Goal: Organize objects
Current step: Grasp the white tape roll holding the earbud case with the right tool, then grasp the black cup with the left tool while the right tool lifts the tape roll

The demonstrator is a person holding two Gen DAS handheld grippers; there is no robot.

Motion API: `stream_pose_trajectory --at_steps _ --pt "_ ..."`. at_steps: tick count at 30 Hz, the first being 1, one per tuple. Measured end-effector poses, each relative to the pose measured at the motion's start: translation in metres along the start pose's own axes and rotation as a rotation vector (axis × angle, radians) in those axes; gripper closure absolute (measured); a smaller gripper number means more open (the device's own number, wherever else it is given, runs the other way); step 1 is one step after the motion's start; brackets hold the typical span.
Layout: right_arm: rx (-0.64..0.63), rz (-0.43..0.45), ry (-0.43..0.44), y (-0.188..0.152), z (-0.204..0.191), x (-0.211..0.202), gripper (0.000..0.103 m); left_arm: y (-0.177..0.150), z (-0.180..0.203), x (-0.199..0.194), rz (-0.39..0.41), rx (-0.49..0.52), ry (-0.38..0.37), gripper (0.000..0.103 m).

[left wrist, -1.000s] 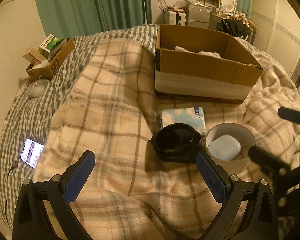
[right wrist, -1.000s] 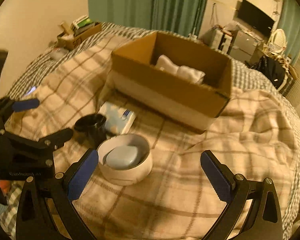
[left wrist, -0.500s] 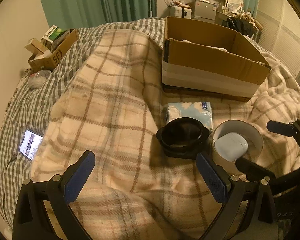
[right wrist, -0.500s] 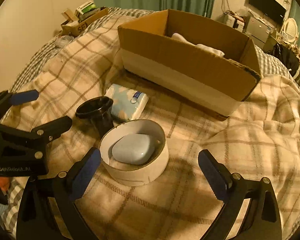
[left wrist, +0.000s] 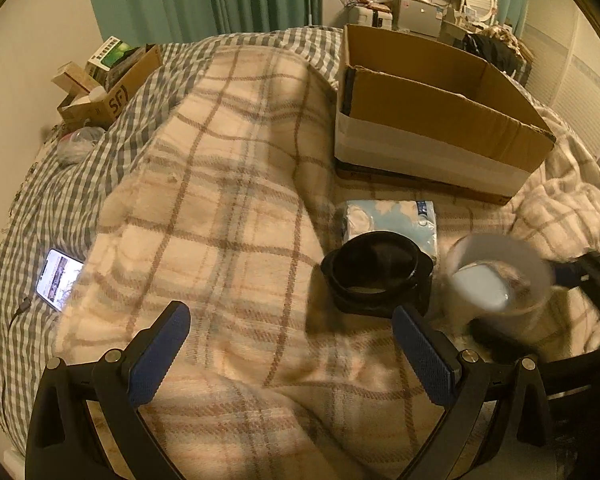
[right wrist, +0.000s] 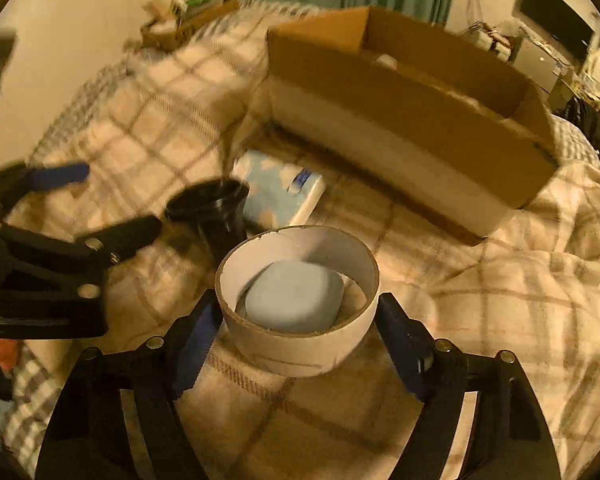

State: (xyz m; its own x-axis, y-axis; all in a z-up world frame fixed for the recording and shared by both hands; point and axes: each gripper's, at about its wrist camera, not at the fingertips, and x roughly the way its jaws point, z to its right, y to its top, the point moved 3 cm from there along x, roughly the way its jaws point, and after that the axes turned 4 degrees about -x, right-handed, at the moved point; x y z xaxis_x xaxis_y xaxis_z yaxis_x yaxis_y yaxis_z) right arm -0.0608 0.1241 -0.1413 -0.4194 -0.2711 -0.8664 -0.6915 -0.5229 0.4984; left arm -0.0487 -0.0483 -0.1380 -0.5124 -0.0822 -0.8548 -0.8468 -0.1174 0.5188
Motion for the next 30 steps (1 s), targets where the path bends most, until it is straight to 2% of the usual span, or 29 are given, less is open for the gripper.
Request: stream_pose_trajectory --at_steps 4,5,8,12,14,17,18,23,28,30 --pt "0.097 0.112 -0.067 0.007 0.030 -0.042 0.026 0.006 0.007 -0.002 0.010 0.003 -0.008 0.000" --pt "0.102 0.143 -0.112 0.010 0.038 -0.054 0.026 0.007 0.012 0.000 0.007 0.007 -0.018 0.000" --pt "0.110 0.178 -0.188 0.014 0.051 -0.068 0.026 0.010 0.030 0.012 -0.014 0.034 -0.062 0.000" --pt "0.138 0.176 -0.193 0.014 0.061 -0.069 0.026 0.010 0.045 0.030 -0.031 0.057 -0.091 0.000" --pt "0.129 0.166 -0.194 0.013 0.062 -0.066 0.026 0.011 0.044 0.038 -0.038 0.031 -0.129 0.007" --pt "0.109 0.158 -0.192 0.012 0.057 -0.061 0.026 0.014 0.035 0.050 -0.061 -0.085 -0.224 0.027" --pt "0.105 0.158 -0.191 0.012 0.056 -0.060 0.026 0.013 0.033 0.053 -0.066 -0.100 -0.233 0.028" --pt "0.110 0.174 -0.197 0.010 0.057 -0.067 0.026 0.008 0.035 0.042 -0.047 -0.074 -0.234 0.029" --pt "0.126 0.202 -0.206 0.008 0.059 -0.086 0.026 0.005 0.036 0.013 -0.008 -0.056 -0.172 0.029" --pt "0.125 0.224 -0.212 0.010 0.057 -0.098 0.026 0.007 0.036 0.000 0.014 -0.052 -0.170 0.029"
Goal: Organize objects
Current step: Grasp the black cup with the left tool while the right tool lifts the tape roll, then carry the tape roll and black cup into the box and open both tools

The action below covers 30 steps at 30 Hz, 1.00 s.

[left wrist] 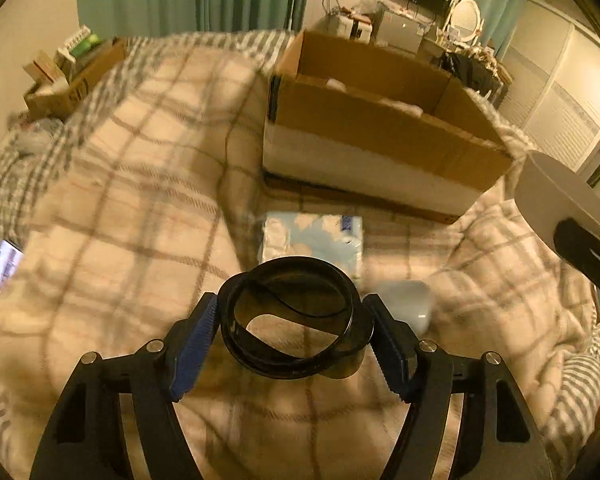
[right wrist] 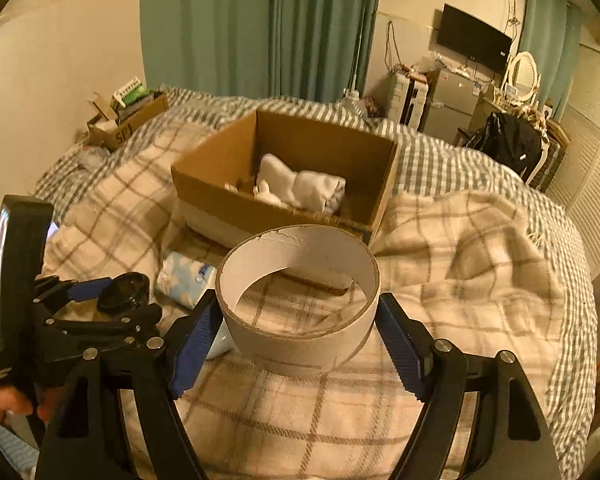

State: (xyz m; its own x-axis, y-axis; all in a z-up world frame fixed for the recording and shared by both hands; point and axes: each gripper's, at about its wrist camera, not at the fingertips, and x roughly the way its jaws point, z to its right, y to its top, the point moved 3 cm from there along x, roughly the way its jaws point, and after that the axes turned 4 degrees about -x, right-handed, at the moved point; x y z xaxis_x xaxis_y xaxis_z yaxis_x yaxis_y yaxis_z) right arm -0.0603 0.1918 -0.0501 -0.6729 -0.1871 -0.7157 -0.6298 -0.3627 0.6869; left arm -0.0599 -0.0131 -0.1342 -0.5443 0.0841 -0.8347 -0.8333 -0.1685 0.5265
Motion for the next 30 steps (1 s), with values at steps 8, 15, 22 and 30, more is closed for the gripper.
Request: stream_pose_trajectory --at_steps 8,15,22,30 --pt "0.026 0.153 -0.028 0.049 0.019 -0.052 0.026 0.057 0.030 -0.075 0.173 0.074 -0.019 0.029" --pt "0.064 0.275 -0.071 0.111 0.049 -0.079 0.026 0.138 0.063 -0.104 0.307 0.120 -0.071 0.029" --pt "0.106 0.300 -0.027 0.148 0.078 -0.047 0.026 0.193 0.084 -0.082 0.359 0.163 -0.156 0.029" --pt "0.130 0.177 0.001 0.134 0.087 0.050 0.026 0.197 0.096 0.000 0.314 0.263 -0.051 0.029"
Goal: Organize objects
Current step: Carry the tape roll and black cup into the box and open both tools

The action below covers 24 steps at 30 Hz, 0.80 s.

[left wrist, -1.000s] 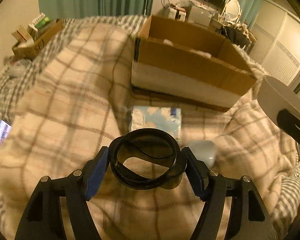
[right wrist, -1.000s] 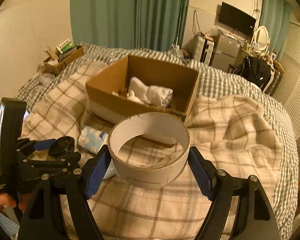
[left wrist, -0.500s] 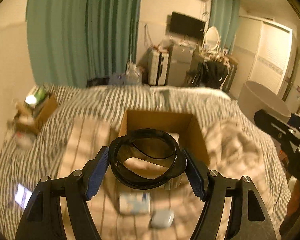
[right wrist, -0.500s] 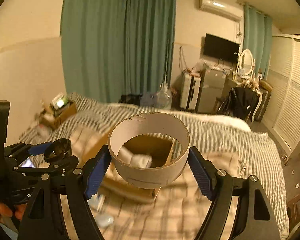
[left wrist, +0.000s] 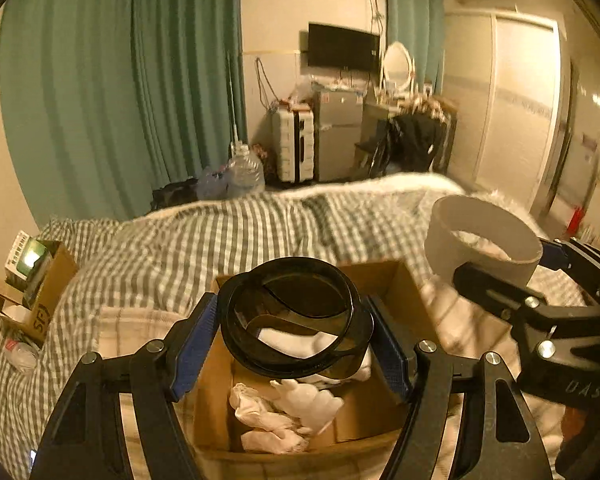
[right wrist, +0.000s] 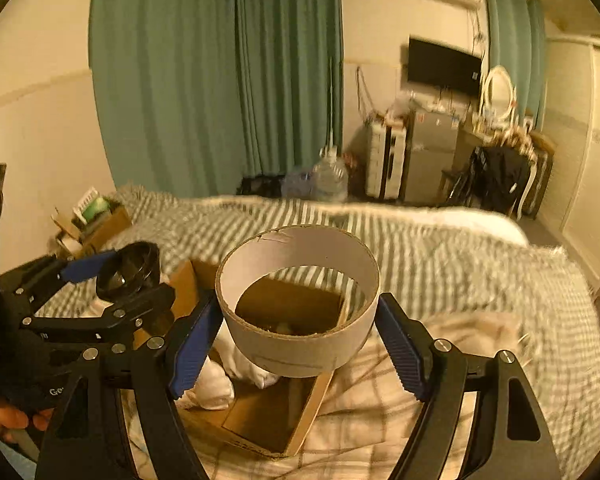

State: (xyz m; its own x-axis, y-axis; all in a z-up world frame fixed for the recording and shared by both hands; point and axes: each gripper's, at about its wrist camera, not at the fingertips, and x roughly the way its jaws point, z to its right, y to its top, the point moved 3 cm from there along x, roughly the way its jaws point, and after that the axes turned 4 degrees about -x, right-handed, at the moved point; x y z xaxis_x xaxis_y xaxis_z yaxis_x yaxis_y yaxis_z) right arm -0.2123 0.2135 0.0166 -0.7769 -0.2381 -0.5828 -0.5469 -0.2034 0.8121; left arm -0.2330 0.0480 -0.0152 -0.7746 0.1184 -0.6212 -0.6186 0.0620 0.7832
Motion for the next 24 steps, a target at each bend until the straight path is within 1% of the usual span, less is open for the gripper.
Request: stream_pose_trajectory --at_steps 3,5,8,10,11,12,14,16,18,24 --pt "0.002 -0.049 0.019 -0.018 0.001 0.025 0.027 -0.018 -0.001 0.023 -0.049 -0.002 0.023 0.029" --pt "0.004 -0.061 0.024 -0.028 0.000 0.035 0.027 -0.027 -0.004 0.033 -0.072 -0.025 0.018 0.029" --pt "0.010 -0.049 0.027 -0.032 0.001 0.039 0.025 -0.034 -0.009 0.042 -0.086 -0.055 0.016 0.028" --pt "0.007 -0.042 0.036 -0.029 0.003 0.039 0.024 -0.033 -0.009 0.040 -0.096 -0.059 0.005 0.026" --pt "0.004 -0.048 0.040 -0.028 0.002 0.039 0.017 -0.034 -0.008 0.037 -0.096 -0.057 -0.001 0.024" --pt "0.000 -0.044 0.031 -0.027 0.001 0.036 0.008 -0.034 -0.007 0.032 -0.094 -0.049 0.001 0.015" --pt "0.002 -0.004 -0.004 -0.023 0.001 0.024 0.008 -0.032 -0.008 0.018 -0.074 -0.033 0.027 0.003" --pt "0.005 0.012 -0.005 -0.018 -0.001 0.011 0.008 -0.028 -0.009 -0.002 -0.048 -0.010 0.044 0.002" --pt "0.011 0.024 -0.005 -0.014 -0.003 -0.005 0.008 -0.028 -0.013 -0.016 -0.047 0.002 0.051 0.000" --pt "-0.021 0.061 -0.033 0.000 -0.016 -0.071 0.008 -0.034 -0.023 -0.083 -0.021 0.010 0.092 0.000"
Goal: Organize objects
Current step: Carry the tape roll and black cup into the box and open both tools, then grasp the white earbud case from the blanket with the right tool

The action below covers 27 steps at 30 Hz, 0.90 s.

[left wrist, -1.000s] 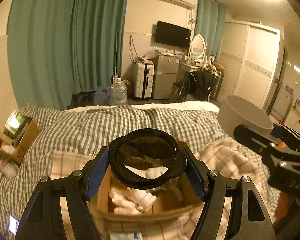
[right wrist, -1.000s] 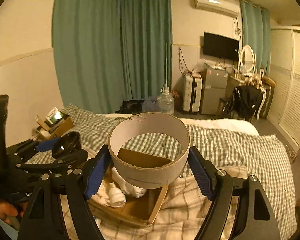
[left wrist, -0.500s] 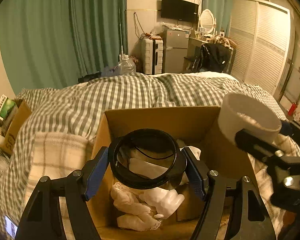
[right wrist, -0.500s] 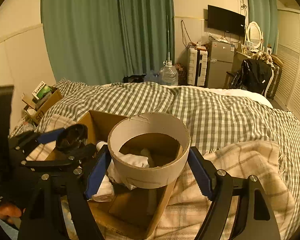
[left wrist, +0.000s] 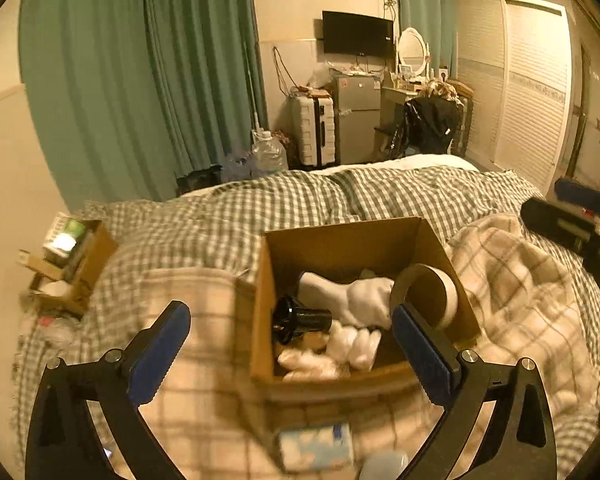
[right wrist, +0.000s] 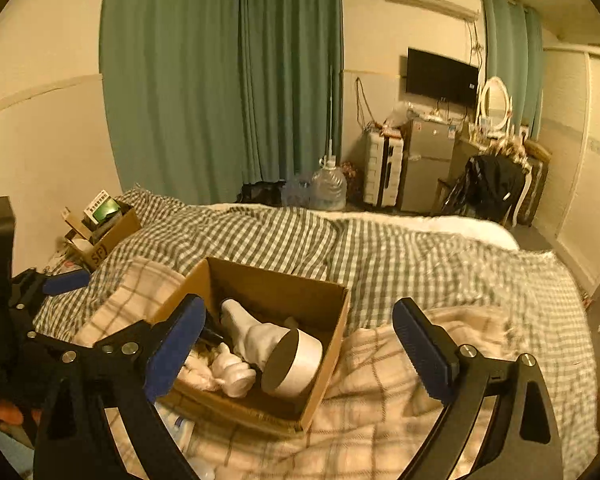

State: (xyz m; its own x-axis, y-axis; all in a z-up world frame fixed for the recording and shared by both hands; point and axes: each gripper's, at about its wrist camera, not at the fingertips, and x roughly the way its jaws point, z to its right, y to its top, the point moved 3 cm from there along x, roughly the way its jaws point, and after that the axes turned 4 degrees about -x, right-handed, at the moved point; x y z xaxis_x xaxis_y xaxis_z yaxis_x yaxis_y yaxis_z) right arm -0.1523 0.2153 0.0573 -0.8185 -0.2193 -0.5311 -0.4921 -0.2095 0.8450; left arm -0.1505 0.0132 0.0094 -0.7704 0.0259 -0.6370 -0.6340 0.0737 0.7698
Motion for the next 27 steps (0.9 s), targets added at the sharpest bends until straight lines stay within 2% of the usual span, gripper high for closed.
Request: stream_pose_trajectory --at_steps 2,5,10,12,16,18,20,22,24,27 --pt "-0.003 0.016 -0.002 0.003 -0.005 -0.023 0.008 -0.007 -0.005 -0.021 0.010 -0.002 0.028 0.000" --pt "0.008 0.030 0.020 -0.002 -0.014 -0.050 0.008 -0.021 -0.015 -0.042 0.003 -0.034 0.028 0.000" --pt "0.016 -0.010 0.008 -0.032 -0.032 -0.059 0.008 -0.056 -0.036 -0.054 -0.011 -0.116 0.033 0.000" --pt "0.035 -0.060 0.045 -0.052 -0.043 -0.046 0.008 -0.074 -0.044 -0.052 -0.013 -0.155 0.055 0.000" --pt "-0.035 -0.143 0.023 -0.084 -0.064 -0.017 0.008 -0.110 -0.056 -0.031 -0.072 -0.239 0.046 0.000" --pt "-0.082 -0.194 0.027 -0.102 -0.076 -0.001 0.008 -0.123 -0.058 -0.019 -0.114 -0.237 0.041 0.000" --pt "-0.123 -0.242 0.037 -0.121 -0.085 0.016 0.009 -0.136 -0.059 -0.006 -0.153 -0.214 0.069 0.000" --pt "-0.147 -0.299 0.056 -0.137 -0.092 0.032 0.012 -0.145 -0.059 0.003 -0.181 -0.205 0.073 0.000" --pt "-0.171 -0.368 0.096 -0.155 -0.099 0.049 0.019 -0.152 -0.058 0.014 -0.222 -0.199 0.068 0.000" --pt "-0.197 -0.456 0.186 -0.173 -0.111 0.066 0.019 -0.159 -0.055 0.025 -0.265 -0.185 0.067 0.000"
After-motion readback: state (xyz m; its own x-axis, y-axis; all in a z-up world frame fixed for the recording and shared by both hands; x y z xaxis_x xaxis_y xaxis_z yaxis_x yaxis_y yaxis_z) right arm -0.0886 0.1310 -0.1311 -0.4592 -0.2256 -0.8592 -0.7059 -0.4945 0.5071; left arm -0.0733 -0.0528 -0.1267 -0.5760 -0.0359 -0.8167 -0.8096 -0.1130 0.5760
